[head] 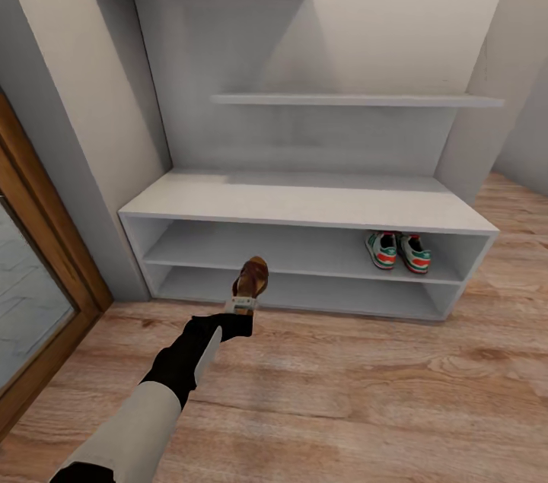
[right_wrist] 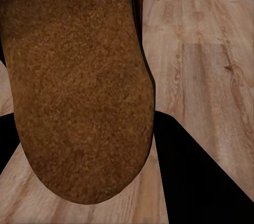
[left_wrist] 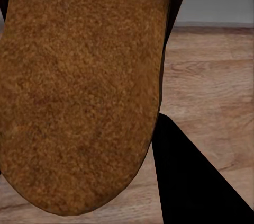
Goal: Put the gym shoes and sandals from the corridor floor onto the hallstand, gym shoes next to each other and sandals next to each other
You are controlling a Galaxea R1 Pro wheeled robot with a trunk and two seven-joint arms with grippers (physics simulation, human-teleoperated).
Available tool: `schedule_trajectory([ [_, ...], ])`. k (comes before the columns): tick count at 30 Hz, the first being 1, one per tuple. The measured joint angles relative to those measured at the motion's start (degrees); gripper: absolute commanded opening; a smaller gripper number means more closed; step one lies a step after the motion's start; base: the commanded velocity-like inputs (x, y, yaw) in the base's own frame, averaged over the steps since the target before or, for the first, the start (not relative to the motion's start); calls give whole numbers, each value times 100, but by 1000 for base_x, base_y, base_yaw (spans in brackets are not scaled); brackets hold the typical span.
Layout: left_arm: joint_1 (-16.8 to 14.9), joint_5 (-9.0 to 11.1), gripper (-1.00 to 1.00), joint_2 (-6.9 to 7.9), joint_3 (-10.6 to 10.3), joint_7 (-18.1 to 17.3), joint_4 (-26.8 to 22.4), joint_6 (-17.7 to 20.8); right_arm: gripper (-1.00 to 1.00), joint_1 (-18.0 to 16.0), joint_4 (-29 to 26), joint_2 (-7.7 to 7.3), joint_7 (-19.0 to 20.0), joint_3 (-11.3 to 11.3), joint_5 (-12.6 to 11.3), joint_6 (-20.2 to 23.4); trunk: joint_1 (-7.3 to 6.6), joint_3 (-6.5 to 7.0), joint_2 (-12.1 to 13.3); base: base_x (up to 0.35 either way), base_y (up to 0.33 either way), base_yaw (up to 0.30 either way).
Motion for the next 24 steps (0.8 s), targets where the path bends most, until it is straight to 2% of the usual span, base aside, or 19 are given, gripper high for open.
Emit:
schedule_trajectory([
  [9,2,1,-100,1,-1,7,9,-8,-100,0,-1,-2,0,0,4,9,0,0,0,41,-20,0],
  [24,3,-19,-100,10,-2,9,10,-5,-100,-1,-1,-2,0,1,6,10,-2,0,0,222,-230,0],
])
